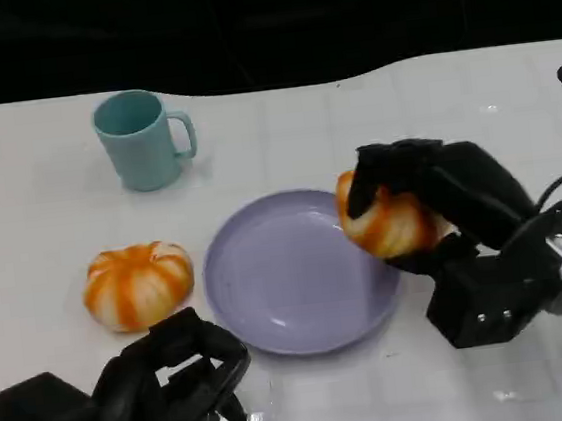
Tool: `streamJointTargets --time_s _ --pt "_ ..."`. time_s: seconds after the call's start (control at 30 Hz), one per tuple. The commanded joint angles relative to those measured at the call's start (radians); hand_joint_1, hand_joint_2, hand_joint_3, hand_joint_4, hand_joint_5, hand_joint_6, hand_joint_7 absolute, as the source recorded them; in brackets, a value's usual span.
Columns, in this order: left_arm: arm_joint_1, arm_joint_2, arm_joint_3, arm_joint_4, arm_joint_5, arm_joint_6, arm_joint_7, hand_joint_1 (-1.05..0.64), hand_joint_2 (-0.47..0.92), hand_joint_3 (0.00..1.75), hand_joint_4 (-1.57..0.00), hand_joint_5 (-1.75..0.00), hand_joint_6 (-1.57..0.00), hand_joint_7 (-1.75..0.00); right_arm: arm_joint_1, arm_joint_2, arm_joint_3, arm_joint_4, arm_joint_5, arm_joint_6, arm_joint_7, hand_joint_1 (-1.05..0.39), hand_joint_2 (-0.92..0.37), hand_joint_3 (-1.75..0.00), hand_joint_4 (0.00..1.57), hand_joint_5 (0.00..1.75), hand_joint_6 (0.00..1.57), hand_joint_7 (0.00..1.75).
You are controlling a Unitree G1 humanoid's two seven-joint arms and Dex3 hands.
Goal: Grasp the bread from the table and place it into the plate.
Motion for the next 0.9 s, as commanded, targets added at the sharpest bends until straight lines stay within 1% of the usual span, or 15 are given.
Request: streamJointTargets --time_s 0.03,0.17,0.23,0.37,0.47,0.5,0.57,0.6,0.63,0.67,0.7,0.73,0.8,0.87,0.9 --pt "0.01 0.013 -0.003 -0.013 0.009 -0.006 0.003 -0.5 0.92 0.28 -0.73 -1.75 -0.74 -1.38 -0.042 0.035 0.03 0.016 -0.029 0.006 0.0 0.1 -0.14 -1.45 1.01 1.75 0.81 1.72" --pt "0.013 0.01 -0.006 -0.017 0.013 -0.005 0.007 -0.49 0.92 0.28 -0.73 -1.75 -0.74 -1.38 -0.061 0.068 0.052 0.043 -0.054 0.017 -0.009 0.09 -0.13 -1.47 1.02 1.75 0.82 1.72" --pt "0.013 0.006 -0.006 -0.017 0.012 -0.004 0.007 -0.49 0.92 0.28 -0.73 -1.75 -0.74 -1.38 -0.072 0.081 0.062 0.066 -0.066 0.017 -0.018 0.06 -0.13 -1.48 1.03 1.75 0.84 1.69" --pt "0.012 0.0 -0.007 -0.021 0.012 0.004 0.012 -0.5 0.91 0.28 -0.73 -1.75 -0.75 -1.38 -0.096 0.102 0.078 0.113 -0.077 0.03 -0.013 0.01 -0.14 -1.48 1.01 1.75 0.82 1.7" --pt "0.012 0.0 -0.009 -0.023 0.016 0.003 0.013 -0.49 0.92 0.28 -0.73 -1.75 -0.75 -1.38 -0.111 0.112 0.084 0.146 -0.074 0.031 -0.001 -0.02 -0.19 -1.42 0.98 1.75 0.78 1.71" --pt "0.012 -0.001 -0.01 -0.022 0.017 -0.001 0.012 -0.49 0.92 0.28 -0.73 -1.75 -0.75 -1.38 -0.116 0.116 0.083 0.158 -0.065 0.031 0.013 -0.01 -0.22 -1.38 0.96 1.75 0.79 1.6" --pt "0.012 -0.003 -0.01 -0.022 0.02 0.001 0.014 -0.5 0.92 0.28 -0.73 -1.75 -0.75 -1.38 -0.121 0.127 0.074 0.179 -0.038 0.031 0.047 -0.04 -0.32 -1.26 0.9 1.75 0.86 1.18" --pt "0.012 -0.005 -0.009 -0.022 0.02 0.003 0.015 -0.5 0.91 0.28 -0.73 -1.75 -0.75 -1.38 -0.12 0.129 0.071 0.18 -0.028 0.036 0.061 -0.09 -0.39 -1.11 0.81 1.69 0.82 0.96" --pt "0.012 -0.006 -0.01 -0.023 0.02 0.004 0.016 -0.5 0.91 0.27 -0.73 -1.75 -0.75 -1.38 -0.119 0.129 0.07 0.178 -0.022 0.04 0.075 -0.14 -0.45 -0.99 0.75 1.57 0.76 0.81" --pt "0.012 -0.006 -0.01 -0.023 0.02 0.004 0.016 -0.5 0.92 0.27 -0.73 -1.75 -0.75 -1.38 -0.118 0.127 0.07 0.175 -0.018 0.043 0.085 -0.17 -0.5 -0.86 0.69 1.4 0.7 0.67" --pt "0.012 -0.006 -0.01 -0.024 0.02 0.005 0.015 -0.5 0.92 0.27 -0.73 -1.75 -0.75 -1.38 -0.118 0.122 0.074 0.167 -0.019 0.051 0.105 -0.19 -0.54 -0.77 0.67 1.31 0.68 0.58" --pt "0.012 -0.005 -0.011 -0.026 0.021 0.008 0.016 -0.5 0.92 0.27 -0.73 -1.75 -0.75 -1.38 -0.118 0.115 0.078 0.161 -0.022 0.054 0.121 -0.25 -0.65 -0.57 0.58 1.0 0.6 0.42" --pt "0.011 -0.004 -0.013 -0.027 0.024 0.008 0.016 -0.5 0.92 0.27 -0.73 -1.75 -0.75 -1.38 -0.115 0.105 0.081 0.15 -0.024 0.052 0.141 -0.32 -0.82 -0.25 0.54 0.6 0.54 0.2" --pt "0.01 -0.003 -0.014 -0.027 0.029 0.01 0.019 -0.5 0.92 0.27 -0.73 -1.75 -0.75 -1.38 -0.11 0.094 0.084 0.137 -0.028 0.041 0.154 -0.4 -0.89 -0.13 0.44 0.44 0.48 0.09" --pt "0.01 -0.003 -0.015 -0.027 0.03 0.011 0.02 -0.5 0.92 0.27 -0.73 -1.75 -0.75 -1.38 -0.108 0.09 0.085 0.13 -0.028 0.04 0.161 -0.45 -0.91 -0.13 0.38 0.39 0.44 0.06"
